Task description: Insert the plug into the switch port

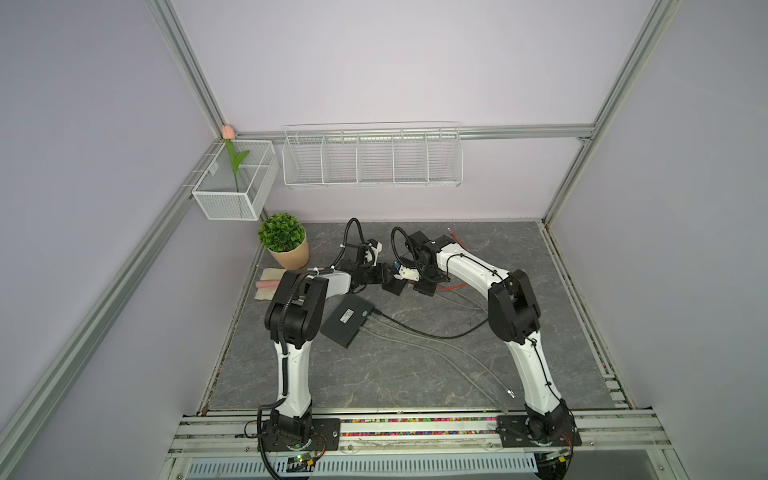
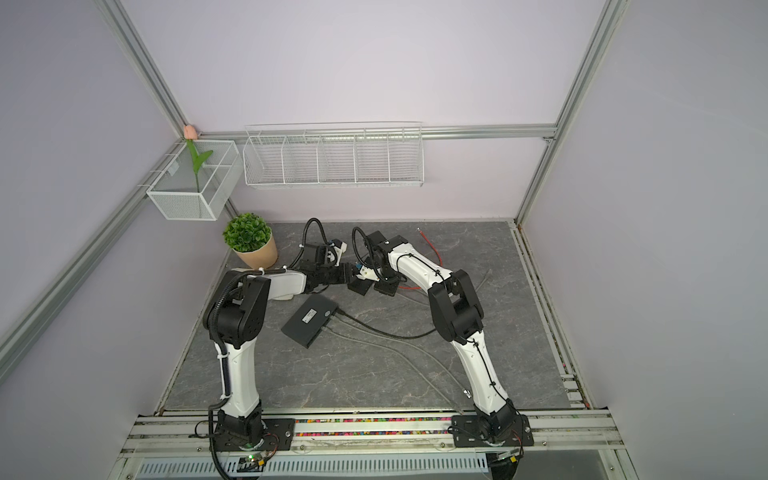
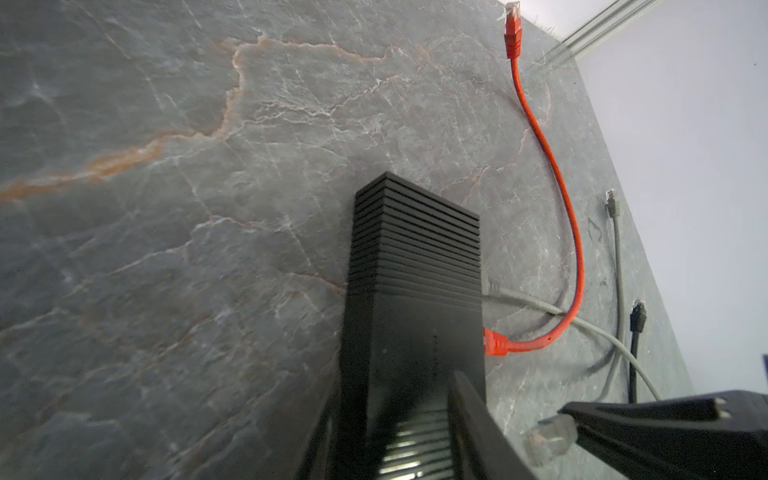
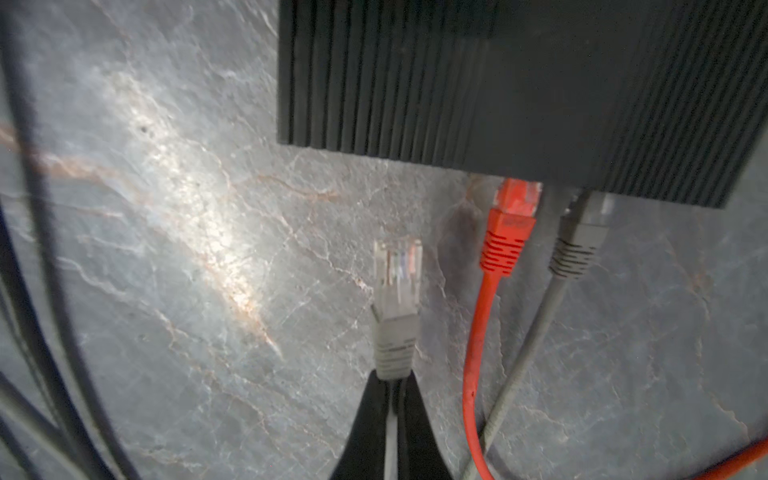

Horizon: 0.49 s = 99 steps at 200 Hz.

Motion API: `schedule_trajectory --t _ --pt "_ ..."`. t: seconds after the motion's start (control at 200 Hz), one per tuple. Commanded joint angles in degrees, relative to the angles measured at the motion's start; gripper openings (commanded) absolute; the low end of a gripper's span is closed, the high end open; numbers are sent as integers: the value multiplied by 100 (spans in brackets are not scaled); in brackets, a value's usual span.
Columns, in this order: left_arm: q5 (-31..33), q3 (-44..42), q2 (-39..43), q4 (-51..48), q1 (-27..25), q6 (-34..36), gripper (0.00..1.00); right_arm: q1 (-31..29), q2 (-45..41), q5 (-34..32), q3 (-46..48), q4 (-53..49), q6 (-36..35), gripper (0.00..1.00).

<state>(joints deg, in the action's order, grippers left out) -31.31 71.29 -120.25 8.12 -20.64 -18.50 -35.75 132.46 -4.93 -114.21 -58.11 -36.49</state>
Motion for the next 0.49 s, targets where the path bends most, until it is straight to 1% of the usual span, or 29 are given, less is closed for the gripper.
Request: schedule_trajectory --t 0.0,0.075,0.14,0.49 --pt "-10 187 -184 -87 -5 96 36 -39 126 -7 -173 -112 -64 7" --pt "-37 218 -220 -100 -19 92 34 -44 203 26 -242 -97 -69 7" --pt "-81 233 -236 -97 -21 92 28 -41 250 3 -289 -69 -65 7" --pt "-66 212 -218 -80 -27 92 27 -74 472 -156 -464 -150 -69 7"
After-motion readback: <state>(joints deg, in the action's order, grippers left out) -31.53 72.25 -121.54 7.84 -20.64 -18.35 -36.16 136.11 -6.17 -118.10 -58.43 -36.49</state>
